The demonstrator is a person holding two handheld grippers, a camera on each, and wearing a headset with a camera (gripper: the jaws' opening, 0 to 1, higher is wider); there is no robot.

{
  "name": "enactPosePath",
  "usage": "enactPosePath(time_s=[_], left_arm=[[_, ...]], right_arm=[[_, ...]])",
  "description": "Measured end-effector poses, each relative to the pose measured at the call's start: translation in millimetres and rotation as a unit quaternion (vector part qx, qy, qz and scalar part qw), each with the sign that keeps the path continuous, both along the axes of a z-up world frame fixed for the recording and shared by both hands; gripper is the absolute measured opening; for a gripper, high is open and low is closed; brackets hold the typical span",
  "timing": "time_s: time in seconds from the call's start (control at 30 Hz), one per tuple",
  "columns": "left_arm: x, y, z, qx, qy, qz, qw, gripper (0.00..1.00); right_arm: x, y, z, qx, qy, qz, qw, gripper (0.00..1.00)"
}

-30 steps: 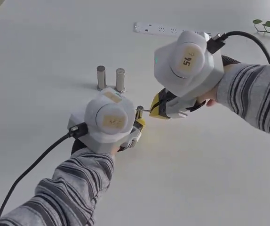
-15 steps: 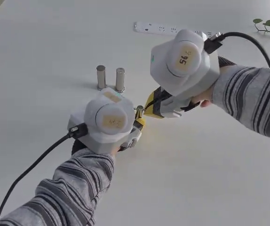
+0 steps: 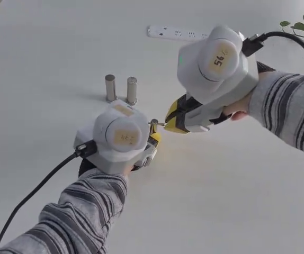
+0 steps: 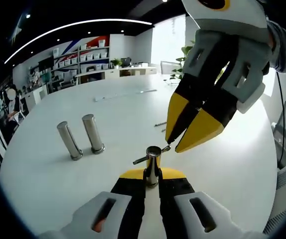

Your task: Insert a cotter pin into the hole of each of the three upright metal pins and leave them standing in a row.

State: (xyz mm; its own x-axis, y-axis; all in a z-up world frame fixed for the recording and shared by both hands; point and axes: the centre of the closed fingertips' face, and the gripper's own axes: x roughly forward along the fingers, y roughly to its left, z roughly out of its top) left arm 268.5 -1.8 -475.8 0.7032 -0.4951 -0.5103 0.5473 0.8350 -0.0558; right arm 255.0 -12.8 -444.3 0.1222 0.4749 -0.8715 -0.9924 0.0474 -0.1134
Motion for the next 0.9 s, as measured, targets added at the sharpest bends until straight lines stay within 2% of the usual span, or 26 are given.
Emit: enactPosePath(time_s=[0.33,0.9], left_arm=[[0.2,0.1,-0.2,-0.001,0.004,0.005,1.0000,0.05],[-0.2,1.1,-0.3,0.000,0.003,0.007,1.0000,0.05]], right_arm=[[-1.0,3.8,1.0,0.017,0.009,-0.015,0.9997,0.00],[2.7,8.3,1.0,0.022,0.009,-0.023,0.9994,0.00]])
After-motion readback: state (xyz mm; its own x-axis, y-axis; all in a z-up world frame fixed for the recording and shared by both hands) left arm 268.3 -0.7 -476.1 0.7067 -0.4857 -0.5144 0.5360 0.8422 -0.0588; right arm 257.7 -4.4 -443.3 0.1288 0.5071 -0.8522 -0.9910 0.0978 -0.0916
